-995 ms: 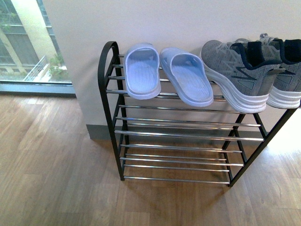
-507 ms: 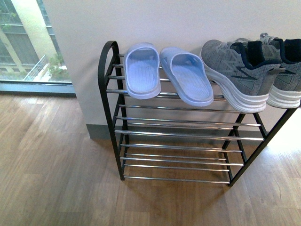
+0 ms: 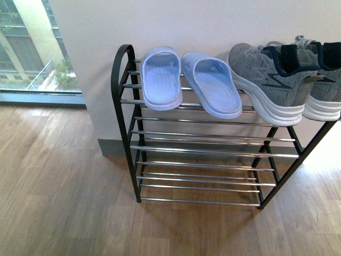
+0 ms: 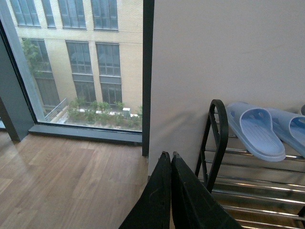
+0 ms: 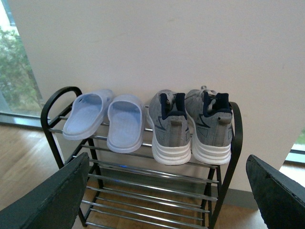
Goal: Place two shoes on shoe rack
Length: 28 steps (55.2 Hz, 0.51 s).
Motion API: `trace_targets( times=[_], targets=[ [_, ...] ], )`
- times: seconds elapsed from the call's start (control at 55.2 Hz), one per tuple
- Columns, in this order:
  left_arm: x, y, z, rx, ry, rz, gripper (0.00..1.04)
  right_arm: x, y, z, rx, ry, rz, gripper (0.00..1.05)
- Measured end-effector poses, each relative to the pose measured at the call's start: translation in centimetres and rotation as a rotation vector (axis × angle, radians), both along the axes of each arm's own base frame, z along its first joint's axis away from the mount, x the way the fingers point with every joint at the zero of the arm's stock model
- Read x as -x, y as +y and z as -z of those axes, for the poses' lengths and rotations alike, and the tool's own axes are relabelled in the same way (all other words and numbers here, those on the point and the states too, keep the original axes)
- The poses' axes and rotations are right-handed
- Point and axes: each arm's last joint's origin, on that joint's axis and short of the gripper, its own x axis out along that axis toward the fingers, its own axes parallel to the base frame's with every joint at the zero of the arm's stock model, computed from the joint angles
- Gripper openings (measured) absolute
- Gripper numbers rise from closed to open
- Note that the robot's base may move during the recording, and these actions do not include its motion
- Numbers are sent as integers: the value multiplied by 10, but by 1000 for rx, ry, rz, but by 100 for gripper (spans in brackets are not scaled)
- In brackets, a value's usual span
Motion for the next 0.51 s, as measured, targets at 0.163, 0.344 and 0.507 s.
trace_targets(
  times=[0.163, 0.344, 0.507],
  targets=[
    [0, 0, 0, 0, 0, 0, 1, 0, 0, 0, 0, 0, 0, 95],
    [0, 0, 0, 0, 0, 0, 34, 0, 0, 0, 0, 0, 0, 95],
    [0, 0, 0, 0, 0, 0, 72, 0, 0, 0, 0, 0, 0, 95]
  ],
)
